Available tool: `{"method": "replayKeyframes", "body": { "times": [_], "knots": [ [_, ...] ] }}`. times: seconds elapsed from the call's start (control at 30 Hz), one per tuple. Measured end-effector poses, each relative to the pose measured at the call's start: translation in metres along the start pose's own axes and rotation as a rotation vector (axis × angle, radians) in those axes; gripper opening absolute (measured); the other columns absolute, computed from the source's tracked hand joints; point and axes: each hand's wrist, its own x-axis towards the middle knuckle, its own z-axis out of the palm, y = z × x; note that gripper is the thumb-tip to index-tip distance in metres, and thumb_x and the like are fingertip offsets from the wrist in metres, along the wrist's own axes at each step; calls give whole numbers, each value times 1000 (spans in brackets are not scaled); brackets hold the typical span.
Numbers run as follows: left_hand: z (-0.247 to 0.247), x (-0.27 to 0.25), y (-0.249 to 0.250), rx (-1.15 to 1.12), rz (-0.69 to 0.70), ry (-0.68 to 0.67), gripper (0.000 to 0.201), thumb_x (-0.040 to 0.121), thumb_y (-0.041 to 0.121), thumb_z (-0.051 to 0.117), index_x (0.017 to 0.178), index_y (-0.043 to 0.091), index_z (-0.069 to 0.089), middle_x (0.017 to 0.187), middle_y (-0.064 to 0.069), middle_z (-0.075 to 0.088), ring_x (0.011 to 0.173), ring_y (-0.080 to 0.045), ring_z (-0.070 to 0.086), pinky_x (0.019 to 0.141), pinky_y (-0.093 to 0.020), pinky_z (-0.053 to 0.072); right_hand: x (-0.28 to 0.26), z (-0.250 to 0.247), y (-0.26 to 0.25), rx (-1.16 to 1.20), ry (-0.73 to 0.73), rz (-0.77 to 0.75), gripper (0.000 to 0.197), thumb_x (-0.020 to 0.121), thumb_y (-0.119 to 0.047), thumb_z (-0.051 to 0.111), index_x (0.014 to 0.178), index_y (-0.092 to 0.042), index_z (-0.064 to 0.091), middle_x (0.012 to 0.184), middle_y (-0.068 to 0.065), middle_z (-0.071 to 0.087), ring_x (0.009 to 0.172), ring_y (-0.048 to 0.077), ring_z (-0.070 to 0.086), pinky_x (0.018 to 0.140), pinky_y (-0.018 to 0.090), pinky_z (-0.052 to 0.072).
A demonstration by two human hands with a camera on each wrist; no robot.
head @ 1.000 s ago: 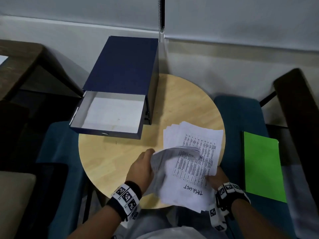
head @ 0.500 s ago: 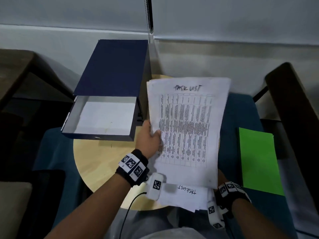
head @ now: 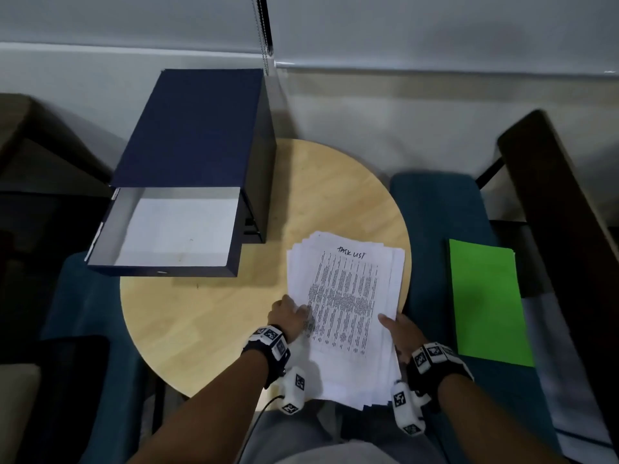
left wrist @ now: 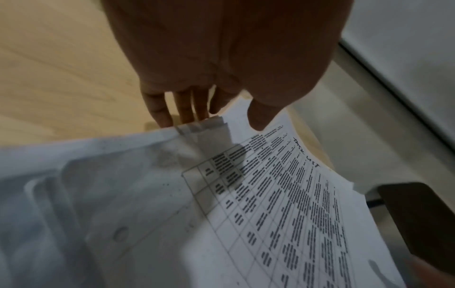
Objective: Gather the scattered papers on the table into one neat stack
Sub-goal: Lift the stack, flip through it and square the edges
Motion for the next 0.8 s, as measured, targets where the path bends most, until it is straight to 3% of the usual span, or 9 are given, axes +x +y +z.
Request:
{"method": "replayKeyframes", "body": {
  "times": [0.07, 0.13, 0.27, 0.37, 0.43, 0.5, 0.57, 0.67, 0.8],
  "knots": [
    [4, 0, 1, -96, -6, -52, 61, 88, 53, 53, 123, 4, 41, 119, -17, 54, 107, -37, 56, 84, -39, 45, 2, 5, -6, -65, 30, -30, 44, 86, -30, 64, 127, -14, 61, 125, 4, 65, 112, 26, 61, 103, 39, 44],
    [7, 5, -2, -230, -77, -127, 69, 81, 57, 59, 124, 7, 38, 114, -12, 59, 103, -32, 62, 82, -39, 50, 1, 10, -12, -135, 35, -15, 50, 82, -21, 65, 131, -17, 54, 125, 3, 63, 109, 26, 61, 100, 37, 46],
    [11, 14, -9, -209, -99, -152, 41, 83, 38, 60, 107, 4, 63, 95, -9, 72, 77, -24, 67, 79, -36, 58, -2, 10, -16, -247, 16, -27, 57, 82, -9, 60, 134, -24, 41, 122, 2, 60, 102, 21, 59, 89, 30, 46],
    [13, 18, -9, -364, -44, -138, 34, 84, 20, 58, 112, 0, 57, 93, -18, 70, 67, -27, 67, 67, -46, 62, -12, 5, -23, -229, 48, -146, 56, 81, -6, 63, 133, -21, 49, 123, 2, 62, 109, 23, 61, 96, 36, 48],
    [-1, -1, 10, -476, 54, -48, 30, 92, 12, 54, 121, 7, 50, 101, -14, 67, 73, -23, 66, 64, -40, 60, -23, 0, -39, -164, 90, -247, 52, 82, -1, 62, 131, -16, 53, 118, 2, 63, 110, 24, 61, 95, 35, 48],
    [-27, -24, 34, -594, 204, 69, 35, 97, 9, 53, 129, 17, 44, 110, 3, 63, 90, -9, 63, 73, -22, 52, -36, -6, -62, -65, 157, -349, 47, 84, 3, 61, 128, -12, 55, 110, 1, 64, 105, 22, 61, 94, 33, 47],
    [-53, -36, 51, -705, 375, 136, 42, 96, 4, 56, 131, 21, 40, 116, 12, 61, 101, 4, 60, 85, -17, 49, -49, -10, -87, 5, 212, -427, 43, 86, 0, 63, 127, -13, 55, 108, -1, 65, 102, 19, 61, 95, 34, 47],
    [-84, -47, 63, -801, 497, 161, 60, 91, 3, 61, 143, 16, 34, 132, -1, 58, 120, -14, 58, 98, -33, 49, -64, -10, -115, 63, 290, -438, 34, 89, -11, 63, 123, -9, 56, 108, 2, 65, 102, 21, 61, 92, 31, 45],
    [-105, -59, 70, -868, 499, 207, 57, 69, 6, 63, 124, 15, 49, 111, -1, 64, 108, -23, 61, 83, -34, 53, -76, 4, -128, 115, 272, -433, 37, 88, 0, 58, 126, -4, 58, 112, 3, 64, 108, 20, 59, 89, 23, 40]
  ]
}}
